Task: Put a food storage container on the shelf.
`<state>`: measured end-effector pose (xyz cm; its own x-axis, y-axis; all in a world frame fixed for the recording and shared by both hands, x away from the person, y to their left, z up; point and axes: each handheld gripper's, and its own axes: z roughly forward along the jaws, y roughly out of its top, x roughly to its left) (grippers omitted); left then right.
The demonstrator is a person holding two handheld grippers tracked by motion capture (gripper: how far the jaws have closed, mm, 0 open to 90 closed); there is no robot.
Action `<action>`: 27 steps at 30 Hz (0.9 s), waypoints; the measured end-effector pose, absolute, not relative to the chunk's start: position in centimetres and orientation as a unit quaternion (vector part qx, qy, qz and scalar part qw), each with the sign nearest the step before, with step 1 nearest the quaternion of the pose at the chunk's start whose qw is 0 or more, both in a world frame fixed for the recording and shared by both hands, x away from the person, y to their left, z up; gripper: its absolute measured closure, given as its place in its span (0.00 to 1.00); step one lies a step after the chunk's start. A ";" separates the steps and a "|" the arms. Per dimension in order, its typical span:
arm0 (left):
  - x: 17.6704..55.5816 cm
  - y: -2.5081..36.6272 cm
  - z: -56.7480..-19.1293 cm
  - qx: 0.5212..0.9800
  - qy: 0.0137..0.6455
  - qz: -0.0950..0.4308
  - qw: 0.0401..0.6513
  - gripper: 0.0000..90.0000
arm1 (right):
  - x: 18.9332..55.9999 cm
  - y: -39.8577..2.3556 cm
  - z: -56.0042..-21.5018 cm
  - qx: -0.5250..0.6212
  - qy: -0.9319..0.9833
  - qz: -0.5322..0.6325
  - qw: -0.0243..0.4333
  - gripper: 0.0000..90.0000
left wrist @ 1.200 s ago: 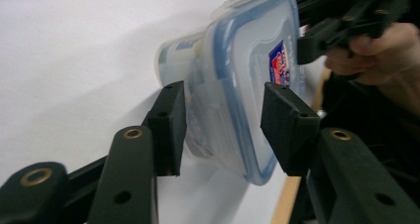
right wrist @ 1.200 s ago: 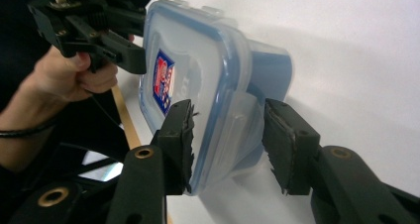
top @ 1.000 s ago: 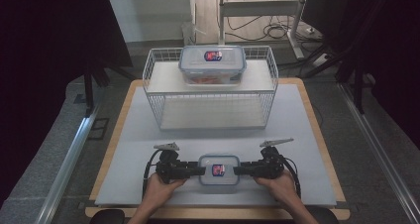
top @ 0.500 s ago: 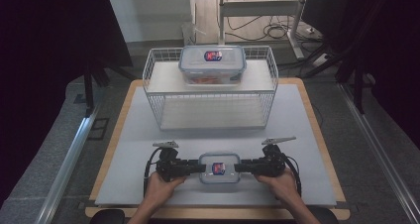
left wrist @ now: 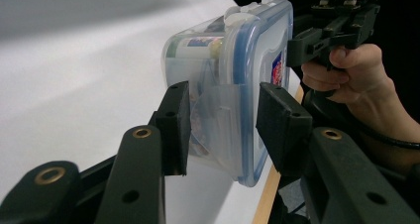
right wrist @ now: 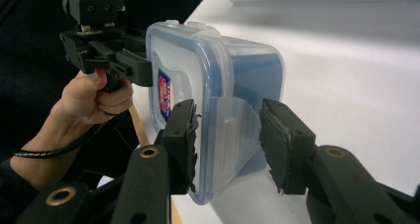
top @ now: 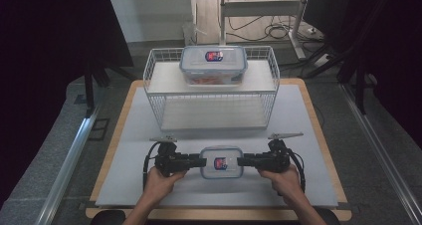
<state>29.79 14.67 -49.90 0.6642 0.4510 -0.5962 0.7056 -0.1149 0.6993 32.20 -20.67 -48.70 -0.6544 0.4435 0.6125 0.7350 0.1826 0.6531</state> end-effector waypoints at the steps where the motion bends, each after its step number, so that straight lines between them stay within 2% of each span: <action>1: 29.8 14.7 -49.6 0.739 0.390 -0.116 0.537 0.64 | 32.2 -20.6 -48.4 -0.389 -0.755 -0.509 0.143 0.65; 27: 33.2 15.7 -41.1 0.735 0.375 -0.067 0.562 0.64 | 35.9 -19.4 -39.9 -0.367 -0.754 -0.537 0.098 0.65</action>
